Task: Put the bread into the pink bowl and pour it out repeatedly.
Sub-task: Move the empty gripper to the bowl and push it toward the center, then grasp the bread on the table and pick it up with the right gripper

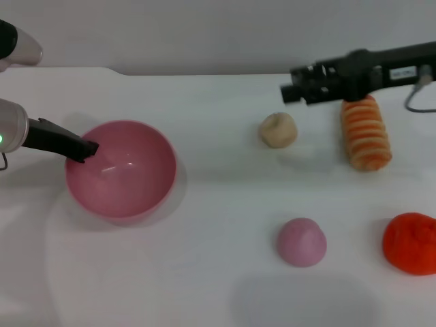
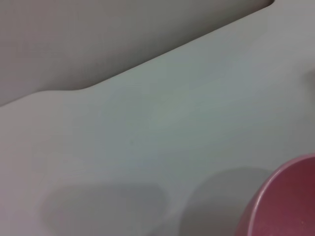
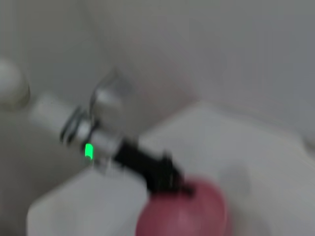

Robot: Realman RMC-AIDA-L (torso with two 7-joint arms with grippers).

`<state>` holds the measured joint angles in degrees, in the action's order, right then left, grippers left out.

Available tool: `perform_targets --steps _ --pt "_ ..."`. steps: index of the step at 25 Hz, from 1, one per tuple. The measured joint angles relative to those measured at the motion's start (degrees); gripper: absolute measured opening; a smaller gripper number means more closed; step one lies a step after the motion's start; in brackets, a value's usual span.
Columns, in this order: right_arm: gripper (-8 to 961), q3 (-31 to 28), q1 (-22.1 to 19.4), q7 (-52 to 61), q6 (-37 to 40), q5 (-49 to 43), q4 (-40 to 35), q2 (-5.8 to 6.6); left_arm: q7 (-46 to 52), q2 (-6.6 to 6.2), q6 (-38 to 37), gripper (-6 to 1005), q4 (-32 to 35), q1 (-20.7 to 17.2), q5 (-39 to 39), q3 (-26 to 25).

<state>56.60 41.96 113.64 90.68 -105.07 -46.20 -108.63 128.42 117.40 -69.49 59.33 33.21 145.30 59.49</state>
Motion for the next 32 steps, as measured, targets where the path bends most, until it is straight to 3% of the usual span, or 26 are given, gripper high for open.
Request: perform_targets --steps 4,8,11,14,18,20,32 --pt "715 -6.22 3.81 10.0 9.05 -17.07 -3.44 1.4 -0.27 0.0 0.05 38 -0.04 0.01 0.0 0.0" --pt "717 -10.17 6.6 17.14 10.16 -34.27 -6.53 1.71 -0.9 0.03 0.23 38 -0.11 0.22 -0.03 0.0" --pt "718 -10.72 5.44 20.99 4.8 -41.99 -11.34 0.24 -1.21 0.16 0.26 38 -0.19 0.69 -0.03 0.0" --pt "719 -10.81 1.76 22.49 -3.34 -43.47 -17.47 -2.5 -1.21 0.17 0.27 38 -0.19 0.73 -0.03 0.14" --pt "720 -9.93 -3.14 22.73 -14.54 -44.04 -24.13 -7.3 -1.21 0.26 0.36 38 -0.19 1.0 -0.02 1.13" --pt "721 -9.54 -3.75 22.77 -16.46 -44.73 -24.37 -8.43 -1.21 0.3 0.37 38 -0.23 1.19 -0.02 1.32" --pt "726 -7.61 -4.28 22.82 -24.07 -47.2 -16.22 -9.58 -1.13 0.45 0.35 38 -1.12 2.72 -0.02 1.57"
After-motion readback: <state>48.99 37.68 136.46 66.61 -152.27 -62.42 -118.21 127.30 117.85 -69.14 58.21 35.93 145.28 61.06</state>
